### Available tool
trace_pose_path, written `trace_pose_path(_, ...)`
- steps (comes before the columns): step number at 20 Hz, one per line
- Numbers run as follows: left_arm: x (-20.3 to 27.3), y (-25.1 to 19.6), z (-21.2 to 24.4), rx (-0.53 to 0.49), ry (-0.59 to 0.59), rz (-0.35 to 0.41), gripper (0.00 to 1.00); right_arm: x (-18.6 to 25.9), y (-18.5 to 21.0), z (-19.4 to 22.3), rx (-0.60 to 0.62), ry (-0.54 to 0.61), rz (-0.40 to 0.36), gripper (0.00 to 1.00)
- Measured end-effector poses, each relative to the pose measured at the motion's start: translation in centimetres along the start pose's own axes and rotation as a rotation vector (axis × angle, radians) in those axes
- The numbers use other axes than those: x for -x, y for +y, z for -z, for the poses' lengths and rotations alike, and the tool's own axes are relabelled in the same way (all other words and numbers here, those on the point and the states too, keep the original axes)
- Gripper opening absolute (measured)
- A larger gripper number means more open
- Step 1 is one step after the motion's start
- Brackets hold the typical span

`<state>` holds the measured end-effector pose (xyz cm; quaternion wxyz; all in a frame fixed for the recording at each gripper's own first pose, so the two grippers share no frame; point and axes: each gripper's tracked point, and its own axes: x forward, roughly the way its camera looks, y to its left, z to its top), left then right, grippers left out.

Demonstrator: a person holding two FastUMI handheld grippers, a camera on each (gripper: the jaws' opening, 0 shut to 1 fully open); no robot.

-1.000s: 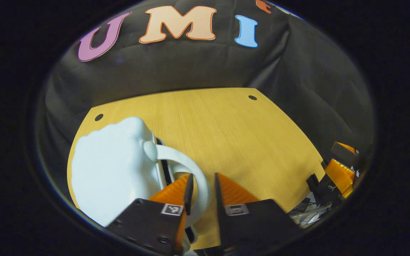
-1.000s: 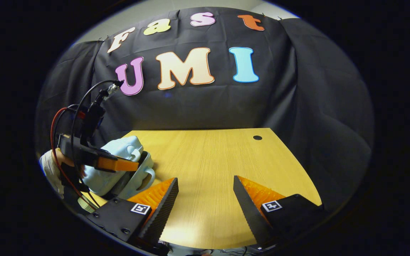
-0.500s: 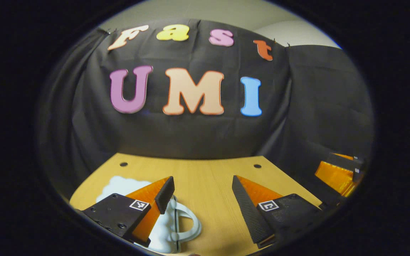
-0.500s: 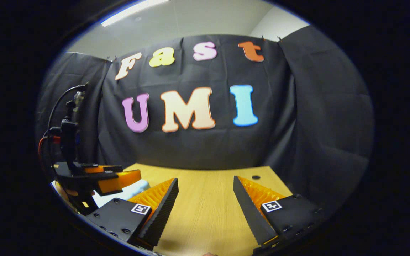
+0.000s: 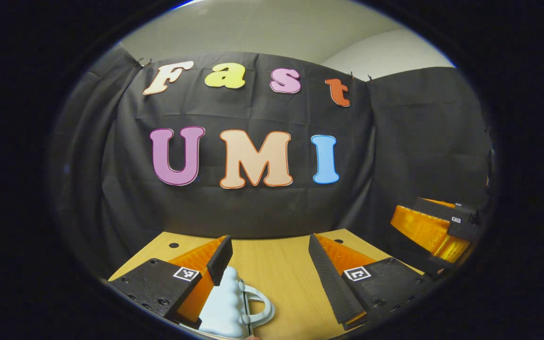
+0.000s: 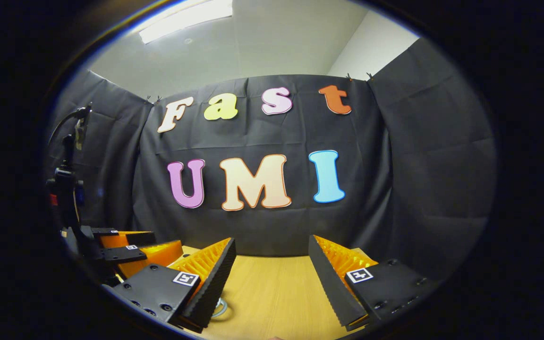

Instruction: First open the suitcase, pack the skin care products into it, and then close the suitcase.

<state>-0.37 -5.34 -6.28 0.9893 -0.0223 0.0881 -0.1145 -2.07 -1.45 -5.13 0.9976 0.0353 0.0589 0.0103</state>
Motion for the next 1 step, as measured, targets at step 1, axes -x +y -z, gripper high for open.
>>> trace_pose_path(1,-0.36,0.02,-0.8,0.007,0.001,-0.004,0.95,0.35,0.27,-0.09,-0.002,0.003,0.005,0.97)
